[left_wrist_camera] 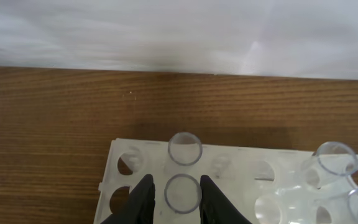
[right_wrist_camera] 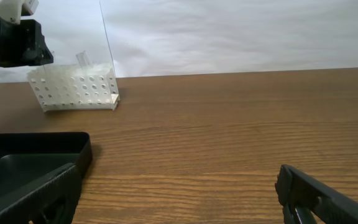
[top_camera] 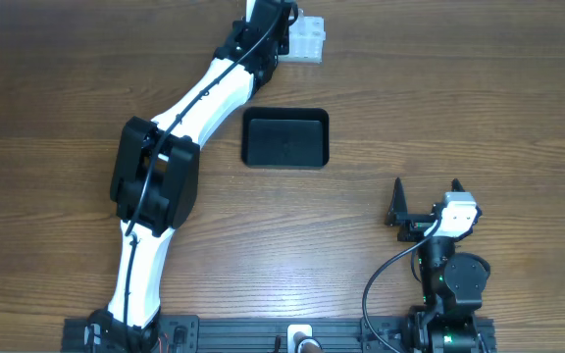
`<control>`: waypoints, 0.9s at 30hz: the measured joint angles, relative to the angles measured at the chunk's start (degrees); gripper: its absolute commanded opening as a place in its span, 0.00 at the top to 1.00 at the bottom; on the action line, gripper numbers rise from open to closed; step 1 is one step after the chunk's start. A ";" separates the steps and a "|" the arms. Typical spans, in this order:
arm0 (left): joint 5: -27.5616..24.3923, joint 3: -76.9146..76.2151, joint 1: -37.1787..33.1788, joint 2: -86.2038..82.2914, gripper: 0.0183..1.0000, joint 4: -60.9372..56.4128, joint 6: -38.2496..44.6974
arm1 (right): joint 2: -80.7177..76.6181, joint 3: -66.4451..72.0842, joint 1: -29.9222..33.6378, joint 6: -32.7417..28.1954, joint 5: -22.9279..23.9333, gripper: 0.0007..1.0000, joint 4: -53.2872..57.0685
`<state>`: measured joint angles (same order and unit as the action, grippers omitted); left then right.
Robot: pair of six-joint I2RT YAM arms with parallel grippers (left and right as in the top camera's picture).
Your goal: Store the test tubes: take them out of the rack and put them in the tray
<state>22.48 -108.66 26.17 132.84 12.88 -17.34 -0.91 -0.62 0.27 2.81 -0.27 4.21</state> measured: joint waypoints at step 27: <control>0.00 0.00 0.00 1.70 0.78 -1.97 0.00 | 0.00 0.00 0.00 -0.02 0.00 0.01 0.00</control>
<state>22.48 -108.66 26.17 134.54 10.92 -17.34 -0.91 -0.62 0.27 2.79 -0.27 4.21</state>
